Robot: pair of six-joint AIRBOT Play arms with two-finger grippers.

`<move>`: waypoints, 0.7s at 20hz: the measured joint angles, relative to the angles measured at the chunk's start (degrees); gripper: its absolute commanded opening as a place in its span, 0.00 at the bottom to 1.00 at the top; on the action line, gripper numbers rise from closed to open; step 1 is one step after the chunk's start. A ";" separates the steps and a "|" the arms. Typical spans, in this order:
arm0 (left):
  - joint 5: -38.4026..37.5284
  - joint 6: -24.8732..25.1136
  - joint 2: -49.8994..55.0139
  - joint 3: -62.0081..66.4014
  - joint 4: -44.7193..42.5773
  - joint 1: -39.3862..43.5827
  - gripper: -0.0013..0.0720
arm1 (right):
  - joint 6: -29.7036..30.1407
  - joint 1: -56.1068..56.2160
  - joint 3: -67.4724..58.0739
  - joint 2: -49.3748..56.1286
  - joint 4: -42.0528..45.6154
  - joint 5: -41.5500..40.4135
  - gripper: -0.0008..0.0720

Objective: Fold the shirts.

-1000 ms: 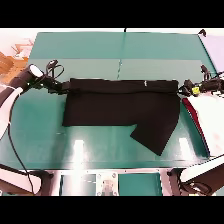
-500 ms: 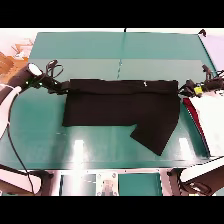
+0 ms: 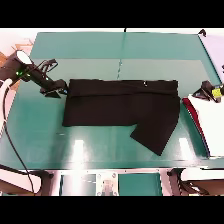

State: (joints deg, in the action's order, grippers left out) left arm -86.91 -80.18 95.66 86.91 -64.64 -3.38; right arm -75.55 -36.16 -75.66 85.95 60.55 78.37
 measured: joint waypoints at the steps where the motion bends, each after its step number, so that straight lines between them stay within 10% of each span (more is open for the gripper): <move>1: -2.71 -0.20 -0.42 -0.79 -0.26 0.02 0.93 | -0.17 -0.98 3.17 -2.49 0.15 0.02 0.06; 6: -4.09 -0.46 -11.32 -18.73 -1.20 -0.02 0.93 | -1.36 -7.61 22.67 -17.40 0.57 -3.48 0.21; 14: 24.98 -5.53 -27.50 -50.16 10.51 -0.02 0.93 | -3.37 -10.64 43.50 -28.24 -1.03 -9.66 0.41</move>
State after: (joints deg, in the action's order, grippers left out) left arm -61.93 -85.71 68.16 36.75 -54.13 -3.40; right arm -78.91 -46.81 -32.16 57.71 59.53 68.71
